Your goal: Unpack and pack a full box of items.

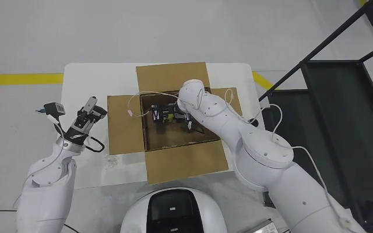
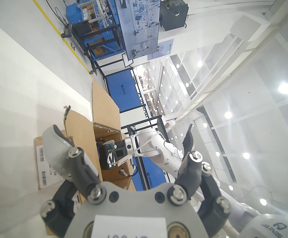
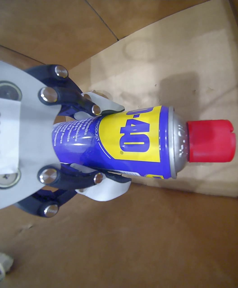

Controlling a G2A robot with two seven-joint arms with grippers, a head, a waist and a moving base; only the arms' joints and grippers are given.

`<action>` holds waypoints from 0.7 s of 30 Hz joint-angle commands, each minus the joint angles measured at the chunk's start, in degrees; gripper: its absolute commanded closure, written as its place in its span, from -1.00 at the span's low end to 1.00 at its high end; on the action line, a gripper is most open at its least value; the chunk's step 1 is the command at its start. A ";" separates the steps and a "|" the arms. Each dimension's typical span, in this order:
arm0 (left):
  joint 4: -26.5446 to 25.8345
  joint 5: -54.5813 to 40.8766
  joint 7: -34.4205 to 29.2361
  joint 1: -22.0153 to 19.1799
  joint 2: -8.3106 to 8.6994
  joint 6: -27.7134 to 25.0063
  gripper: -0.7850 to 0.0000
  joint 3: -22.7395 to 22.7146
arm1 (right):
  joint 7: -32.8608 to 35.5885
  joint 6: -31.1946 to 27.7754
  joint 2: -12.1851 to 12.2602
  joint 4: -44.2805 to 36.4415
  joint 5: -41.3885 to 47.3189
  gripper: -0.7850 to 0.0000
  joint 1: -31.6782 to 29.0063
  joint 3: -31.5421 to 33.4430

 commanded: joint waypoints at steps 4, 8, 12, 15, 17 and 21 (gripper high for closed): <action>0.00 0.00 0.00 0.00 0.00 0.00 -1.00 0.00 | 0.03 -0.25 0.04 -0.91 -0.84 1.00 0.79 0.30; 0.00 0.00 0.00 0.00 0.00 0.00 -1.00 0.00 | -1.43 -0.28 0.68 -1.99 -1.82 1.00 1.41 0.61; 0.00 0.00 0.00 0.00 0.00 0.00 -1.00 0.00 | -1.90 -1.15 1.56 -3.66 -2.11 1.00 1.67 1.20; 0.00 0.00 0.00 0.00 0.00 0.00 -1.00 0.00 | -3.14 -2.78 2.59 -5.20 -2.91 1.00 1.69 1.46; 0.00 0.00 0.00 0.00 0.00 0.00 -1.00 0.00 | -4.63 -3.86 3.41 -6.61 -3.35 1.00 1.56 1.72; 0.00 0.00 0.00 0.00 0.00 0.00 -1.00 0.00 | -6.41 -4.81 5.25 -8.87 -4.93 1.00 1.28 2.14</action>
